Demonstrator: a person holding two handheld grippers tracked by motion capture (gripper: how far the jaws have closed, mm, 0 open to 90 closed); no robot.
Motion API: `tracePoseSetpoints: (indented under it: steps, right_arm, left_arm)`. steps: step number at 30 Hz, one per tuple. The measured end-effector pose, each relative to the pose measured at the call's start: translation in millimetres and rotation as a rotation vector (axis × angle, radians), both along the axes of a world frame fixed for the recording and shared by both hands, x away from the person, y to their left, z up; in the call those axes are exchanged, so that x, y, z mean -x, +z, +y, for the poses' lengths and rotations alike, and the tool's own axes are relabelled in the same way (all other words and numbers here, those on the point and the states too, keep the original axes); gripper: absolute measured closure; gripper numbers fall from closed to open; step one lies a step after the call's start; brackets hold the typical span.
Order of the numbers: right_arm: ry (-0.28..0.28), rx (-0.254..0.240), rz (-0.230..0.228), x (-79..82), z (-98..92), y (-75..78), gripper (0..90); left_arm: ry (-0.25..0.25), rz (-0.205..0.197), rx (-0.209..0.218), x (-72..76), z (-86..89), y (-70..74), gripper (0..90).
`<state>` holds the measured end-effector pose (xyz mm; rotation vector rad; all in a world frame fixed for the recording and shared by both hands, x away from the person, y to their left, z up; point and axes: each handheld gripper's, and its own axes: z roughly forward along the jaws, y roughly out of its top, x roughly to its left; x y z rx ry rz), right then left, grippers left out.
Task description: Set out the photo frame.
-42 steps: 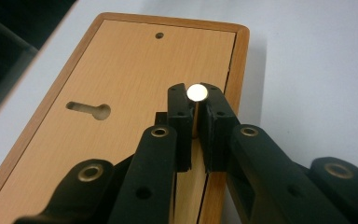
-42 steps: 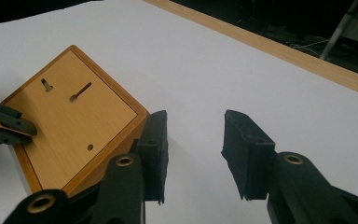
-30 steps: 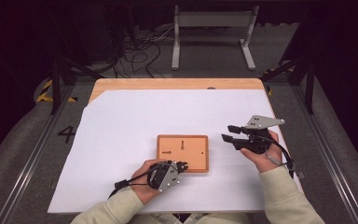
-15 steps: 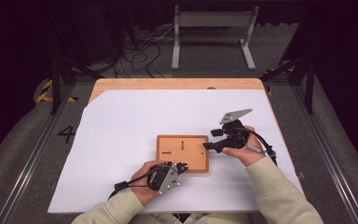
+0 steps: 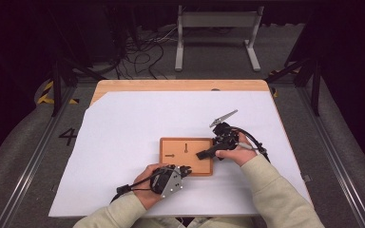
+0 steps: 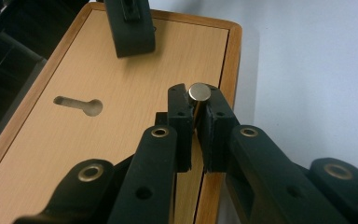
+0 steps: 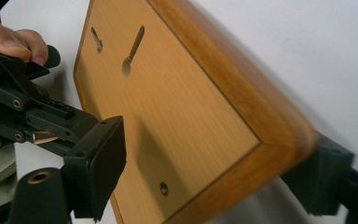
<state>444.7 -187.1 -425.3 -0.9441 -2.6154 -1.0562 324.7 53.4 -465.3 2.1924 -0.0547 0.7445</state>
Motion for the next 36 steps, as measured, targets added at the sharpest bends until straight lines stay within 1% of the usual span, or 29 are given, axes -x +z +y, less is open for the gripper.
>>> tracePoseSetpoints:
  steps: [1,3,5,7,8,9,11,13,15,17,18,19,20,21,22,23,25,27,29,30,31,33,34,36]
  right_arm:
    - [0.006,-0.002,0.012,-0.3,1.8,-1.5,24.2]
    - [0.016,0.001,0.023,-0.4,4.8,-3.9,28.3]
    - [0.023,0.002,0.039,-0.5,7.3,-6.5,28.1]
    - [0.021,-0.005,0.069,-1.2,7.0,-8.4,30.4]
    - [0.018,-0.017,0.087,-2.5,5.4,-9.3,32.4]
    - [0.019,-0.034,0.099,-3.4,3.9,-10.3,33.5]
    - [0.021,-0.043,0.099,-3.6,2.8,-11.3,34.5]
    - [0.020,-0.071,0.112,-3.6,-0.3,-12.8,38.6]
    - [0.026,-0.083,0.122,-4.3,-2.1,-12.8,41.3]
    - [0.036,-0.094,0.128,-4.8,-3.3,-12.3,43.1]
    - [0.041,-0.100,0.132,-5.0,-4.0,-12.0,44.5]
    - [0.044,-0.103,0.134,-5.0,-4.4,-11.6,45.7]
    - [0.050,-0.106,0.136,-4.5,-5.0,-10.5,46.7]
    - [0.056,-0.106,0.131,-4.0,-5.3,-9.6,47.8]
    - [0.063,-0.106,0.126,-3.2,-5.6,-8.3,48.7]
    - [0.070,-0.104,0.119,-2.2,-5.5,-6.9,49.6]
    - [0.083,-0.097,0.104,0.0,-5.4,-4.0,50.7]
    - [0.091,-0.087,0.085,2.7,-5.0,-1.4,51.5]
    - [0.108,-0.082,0.055,6.1,-5.0,1.2,52.4]
    - [0.115,-0.078,0.042,7.8,-4.7,2.5,52.7]
    - [0.124,-0.068,0.022,10.4,-4.4,4.5,53.0]
    - [0.144,-0.051,-0.017,14.8,-3.5,7.6,53.5]
    - [0.153,-0.047,-0.033,16.8,-3.1,8.8,53.7]
    - [0.173,-0.030,-0.064,20.7,-2.8,11.2,54.1]
  left_arm:
    - [0.003,0.006,0.000,0.2,0.2,-0.1,83.9]
    - [0.004,0.007,0.003,-0.1,0.2,0.0,83.9]
    - [0.004,0.010,0.003,-0.2,0.3,0.1,83.9]
    - [0.004,0.012,0.003,-0.4,0.3,0.3,83.8]
    - [0.007,0.027,0.007,-0.9,0.6,0.5,83.7]
    - [0.008,0.030,0.007,-1.1,0.5,0.6,83.7]
    - [0.008,0.030,0.008,-1.5,0.3,1.1,83.6]
    - [0.012,0.041,0.007,-1.5,0.6,1.8,83.4]
    - [0.005,0.060,0.011,-2.2,1.5,2.7,82.6]
    - [-0.003,0.089,0.015,-2.1,2.4,3.9,79.3]
    - [-0.012,0.106,0.017,-2.2,2.6,4.4,75.1]
    - [-0.023,0.135,0.020,-1.4,3.6,6.0,69.3]
    - [-0.027,0.139,0.029,0.0,5.3,8.5,64.0]
    - [-0.028,0.157,0.044,1.8,8.3,11.7,60.8]
    - [-0.039,0.167,0.071,1.6,11.4,15.5,58.8]
    - [-0.035,0.200,0.101,2.3,14.8,18.4,56.1]
    - [-0.029,0.247,0.146,3.4,22.1,24.0,51.4]
    - [-0.024,0.275,0.175,4.3,27.2,29.6,45.5]
    - [-0.016,0.291,0.231,2.8,35.2,39.1,42.2]
    - [0.000,0.304,0.264,1.4,41.0,44.4,41.3]
    - [0.003,0.301,0.285,-0.6,44.6,47.5,40.5]
    - [0.024,0.318,0.346,-5.1,56.2,54.0,40.2]
    - [0.030,0.321,0.371,-7.1,61.1,55.4,40.2]
    - [0.047,0.329,0.395,-10.6,70.4,57.1,40.4]
